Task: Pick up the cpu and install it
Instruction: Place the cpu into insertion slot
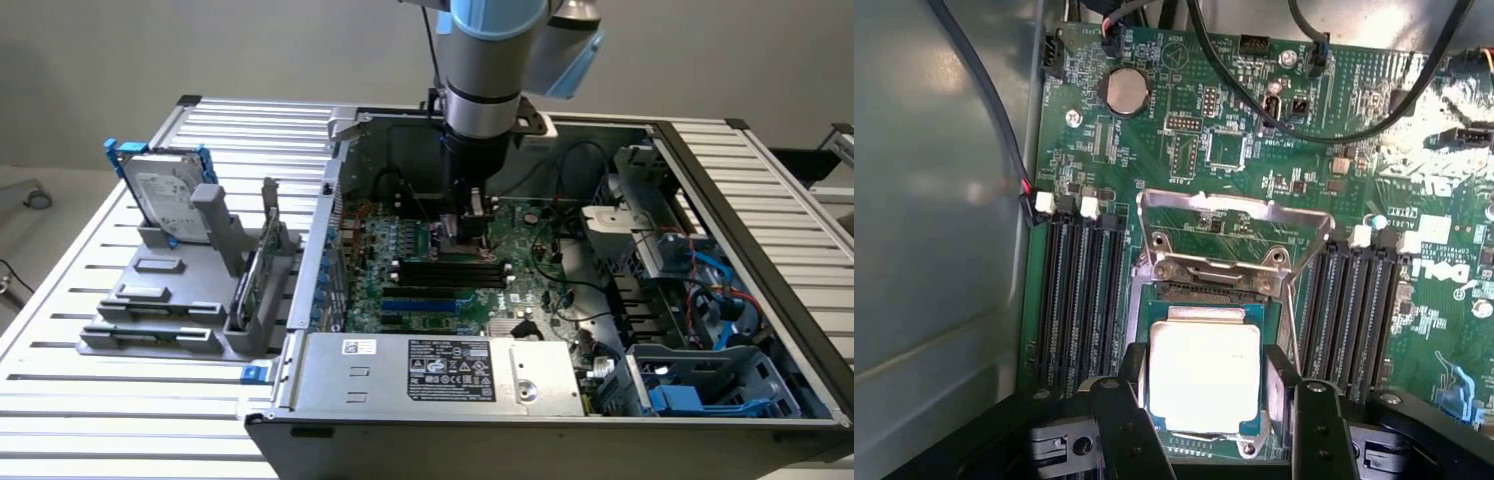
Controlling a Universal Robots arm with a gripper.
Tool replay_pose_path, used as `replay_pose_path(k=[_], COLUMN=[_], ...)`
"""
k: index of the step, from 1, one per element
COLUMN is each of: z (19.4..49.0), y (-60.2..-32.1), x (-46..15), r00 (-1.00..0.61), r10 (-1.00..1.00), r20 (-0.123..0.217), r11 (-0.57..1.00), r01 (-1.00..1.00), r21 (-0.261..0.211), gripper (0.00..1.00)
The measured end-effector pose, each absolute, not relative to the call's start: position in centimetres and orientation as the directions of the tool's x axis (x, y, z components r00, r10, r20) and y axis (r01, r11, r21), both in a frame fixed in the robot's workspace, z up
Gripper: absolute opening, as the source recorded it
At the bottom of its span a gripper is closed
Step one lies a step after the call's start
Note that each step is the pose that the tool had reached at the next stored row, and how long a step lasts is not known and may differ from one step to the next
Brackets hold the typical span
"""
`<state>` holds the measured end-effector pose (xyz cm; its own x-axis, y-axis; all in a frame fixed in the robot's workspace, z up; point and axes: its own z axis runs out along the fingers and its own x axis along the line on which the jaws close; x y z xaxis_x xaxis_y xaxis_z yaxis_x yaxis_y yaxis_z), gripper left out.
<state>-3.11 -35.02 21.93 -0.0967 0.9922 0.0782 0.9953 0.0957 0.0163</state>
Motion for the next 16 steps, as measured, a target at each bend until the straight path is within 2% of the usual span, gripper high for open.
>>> replay_pose_path(k=[13,16], z=[21.49,21.33], y=[-34.96,-34.96], x=[-3.58,-3.59], r00=[0.029,0.030], r10=[0.996,0.996], r20=[0.078,0.079], r11=[-0.031,-0.033], r01=[0.999,0.999], r21=[0.019,0.033], gripper=[0.55,0.55])
